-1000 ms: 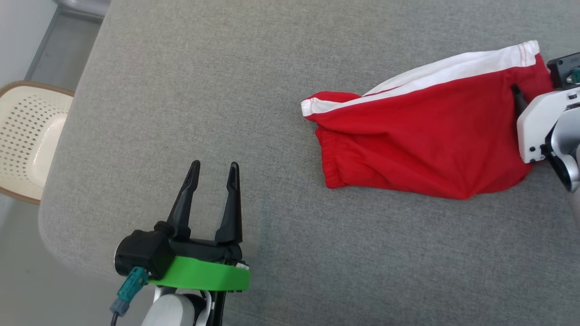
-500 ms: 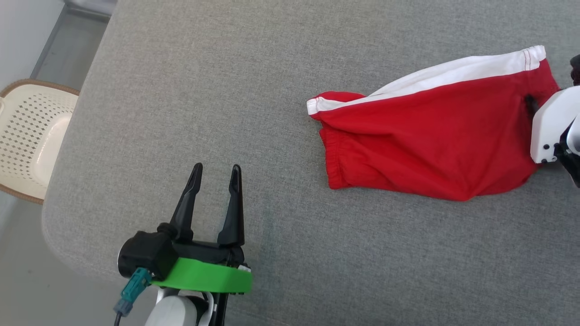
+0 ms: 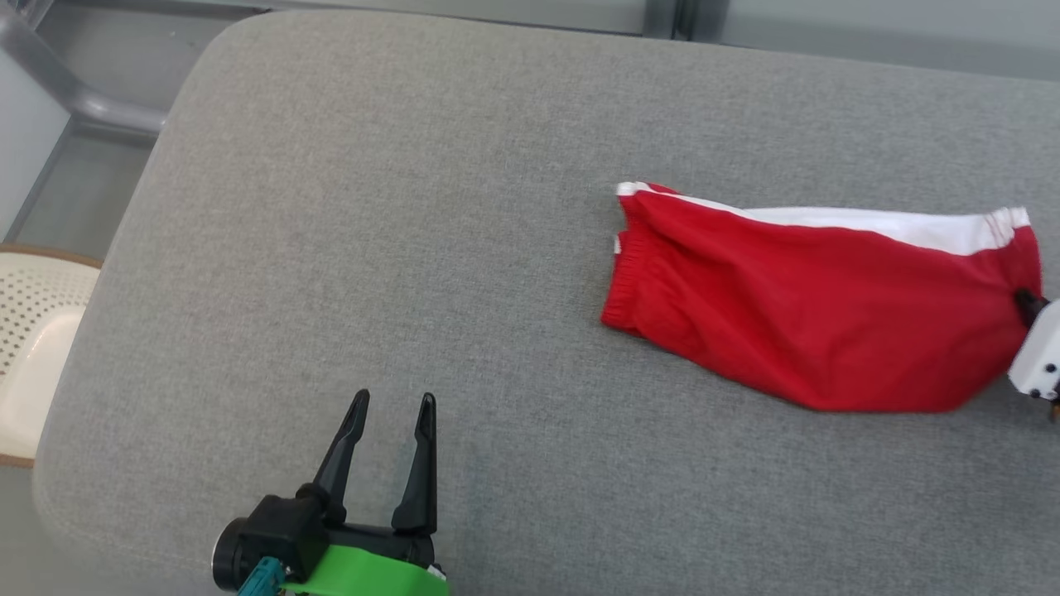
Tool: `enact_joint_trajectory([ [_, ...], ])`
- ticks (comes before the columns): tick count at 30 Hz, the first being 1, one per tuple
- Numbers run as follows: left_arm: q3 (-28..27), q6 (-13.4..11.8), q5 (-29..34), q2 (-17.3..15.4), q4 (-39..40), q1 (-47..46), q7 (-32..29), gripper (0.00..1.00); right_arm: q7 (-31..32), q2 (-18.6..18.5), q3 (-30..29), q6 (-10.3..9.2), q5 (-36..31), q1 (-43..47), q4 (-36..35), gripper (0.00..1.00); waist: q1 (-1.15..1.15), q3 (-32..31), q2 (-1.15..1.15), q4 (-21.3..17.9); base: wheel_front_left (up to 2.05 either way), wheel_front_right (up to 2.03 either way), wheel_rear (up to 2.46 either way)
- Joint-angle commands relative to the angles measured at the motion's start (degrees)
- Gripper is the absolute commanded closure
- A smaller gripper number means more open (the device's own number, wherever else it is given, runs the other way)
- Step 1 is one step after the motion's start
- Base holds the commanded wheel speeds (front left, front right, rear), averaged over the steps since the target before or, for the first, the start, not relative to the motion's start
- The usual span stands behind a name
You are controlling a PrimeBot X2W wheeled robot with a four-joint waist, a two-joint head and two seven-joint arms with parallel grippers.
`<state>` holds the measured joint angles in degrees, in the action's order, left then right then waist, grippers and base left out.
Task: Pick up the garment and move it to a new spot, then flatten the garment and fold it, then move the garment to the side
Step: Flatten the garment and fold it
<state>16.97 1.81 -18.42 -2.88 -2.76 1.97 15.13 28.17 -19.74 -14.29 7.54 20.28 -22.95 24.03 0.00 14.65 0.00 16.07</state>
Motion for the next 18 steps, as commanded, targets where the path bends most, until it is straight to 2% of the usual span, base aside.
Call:
enact_joint_trajectory([
  [1,-0.38,0.36,0.43,-0.06,-0.13,1.17,-0.01,0.00,0.15,-0.52,-2.66,-0.10,0.55,1.50,-0.74,1.00,0.00,-3.81,0.00,-3.46,0.00,0.00,0.00],
  [5,-1.09,0.57,0.32,-0.06,0.56,1.88,-0.01,0.00,1.41,-1.14,-10.05,-0.08,1.10,2.83,-2.78,1.00,0.00,-4.20,0.00,-3.75,0.00,0.00,0.00],
  [9,-1.01,0.16,-0.52,-0.06,1.00,2.75,-0.01,0.00,4.00,-0.74,-13.72,-0.05,1.88,2.50,-7.92,1.00,0.00,-4.22,0.00,-3.49,0.00,0.00,0.00],
  [15,0.64,-0.85,-1.91,-0.05,1.40,3.47,-0.01,0.00,9.31,4.69,-7.81,-0.05,4.11,2.66,-19.53,1.00,0.00,-3.90,0.00,-3.41,0.00,0.00,0.00],
  [18,1.60,-1.36,-2.62,-0.06,1.77,2.56,0.00,0.00,10.01,10.41,-2.67,-0.05,3.46,2.29,-23.09,1.00,0.00,-2.84,0.00,-3.24,0.00,0.00,0.00],
])
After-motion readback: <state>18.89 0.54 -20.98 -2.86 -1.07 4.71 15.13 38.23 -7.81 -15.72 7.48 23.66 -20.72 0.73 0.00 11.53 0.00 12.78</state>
